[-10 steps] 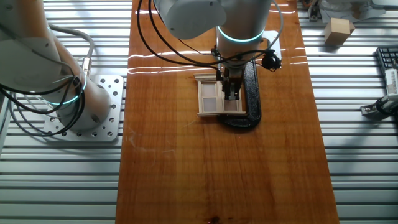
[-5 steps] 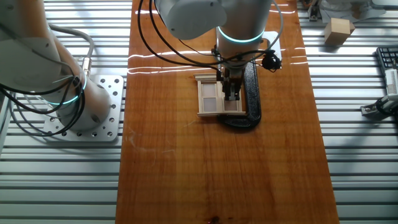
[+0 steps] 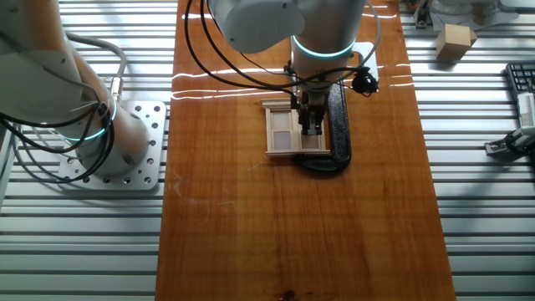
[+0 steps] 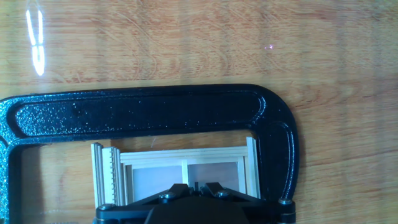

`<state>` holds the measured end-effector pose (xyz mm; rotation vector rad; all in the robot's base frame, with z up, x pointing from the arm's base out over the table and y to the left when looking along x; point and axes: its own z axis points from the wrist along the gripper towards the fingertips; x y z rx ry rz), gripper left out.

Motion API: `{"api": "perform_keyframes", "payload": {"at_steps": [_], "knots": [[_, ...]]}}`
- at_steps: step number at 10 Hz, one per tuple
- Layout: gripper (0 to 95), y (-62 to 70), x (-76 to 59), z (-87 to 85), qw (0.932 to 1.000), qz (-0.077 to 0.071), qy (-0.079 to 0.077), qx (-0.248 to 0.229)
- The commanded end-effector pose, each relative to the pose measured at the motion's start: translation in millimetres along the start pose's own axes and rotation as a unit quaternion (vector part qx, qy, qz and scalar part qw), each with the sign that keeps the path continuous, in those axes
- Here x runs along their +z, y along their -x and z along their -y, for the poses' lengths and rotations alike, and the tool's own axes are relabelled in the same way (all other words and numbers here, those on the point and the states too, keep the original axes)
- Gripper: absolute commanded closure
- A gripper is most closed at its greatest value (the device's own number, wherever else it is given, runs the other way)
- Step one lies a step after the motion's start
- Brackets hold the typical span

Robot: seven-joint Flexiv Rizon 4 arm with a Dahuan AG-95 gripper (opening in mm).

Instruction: Open a sliding window

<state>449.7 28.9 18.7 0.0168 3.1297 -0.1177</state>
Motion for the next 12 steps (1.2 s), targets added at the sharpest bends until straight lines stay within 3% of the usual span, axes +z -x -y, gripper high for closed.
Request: {"api": "perform_keyframes", "payload": {"at_steps": [1,12], "knots": [[95.0,0.4,0.2,0.1,1.0,-0.001,-0.001,0.001],[95.0,0.3,1.7,0.0,1.0,-0.001,-0.008,0.005]]}}
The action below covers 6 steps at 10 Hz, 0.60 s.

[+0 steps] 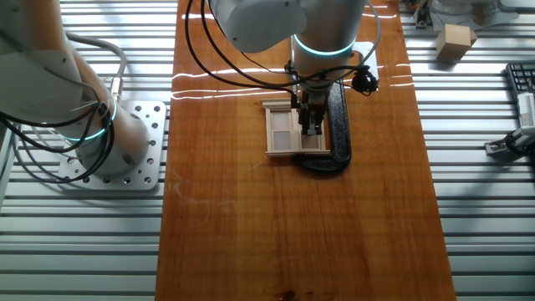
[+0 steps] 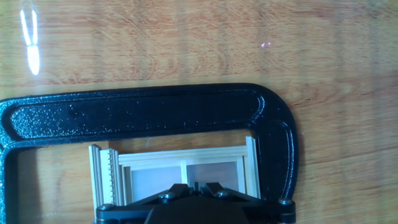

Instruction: Open a sliding window

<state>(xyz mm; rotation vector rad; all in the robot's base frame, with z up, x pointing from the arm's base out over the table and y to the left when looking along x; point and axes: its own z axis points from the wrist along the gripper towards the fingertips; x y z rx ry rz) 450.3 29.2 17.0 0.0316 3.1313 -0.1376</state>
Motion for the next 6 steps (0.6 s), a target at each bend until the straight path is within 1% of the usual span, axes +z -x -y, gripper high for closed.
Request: {"api": "perform_keyframes", "payload": {"at_steps": [1,6], "knots": [[95.0,-0.2,0.1,0.5,1.0,0.0,-0.002,0.0],[95.0,-0.2,0.3,-0.1,1.0,0.002,0.0,0.002]]}}
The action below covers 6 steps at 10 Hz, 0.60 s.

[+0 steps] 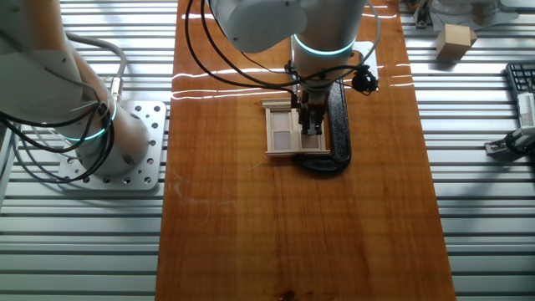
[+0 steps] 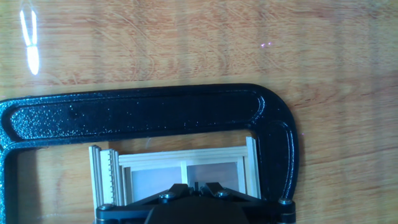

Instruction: Open a sliding window

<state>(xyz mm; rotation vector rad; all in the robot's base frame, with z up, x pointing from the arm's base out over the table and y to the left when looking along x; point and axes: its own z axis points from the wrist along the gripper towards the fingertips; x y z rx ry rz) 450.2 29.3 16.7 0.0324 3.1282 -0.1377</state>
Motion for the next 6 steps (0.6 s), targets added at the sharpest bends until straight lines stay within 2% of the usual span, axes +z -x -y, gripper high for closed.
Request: {"api": "perform_keyframes", "payload": {"at_steps": [1,6], "knots": [[95.0,0.0,0.2,-0.2,1.0,0.001,0.0,0.003],[95.0,0.1,0.5,-0.9,1.0,0.003,0.002,0.004]]}}
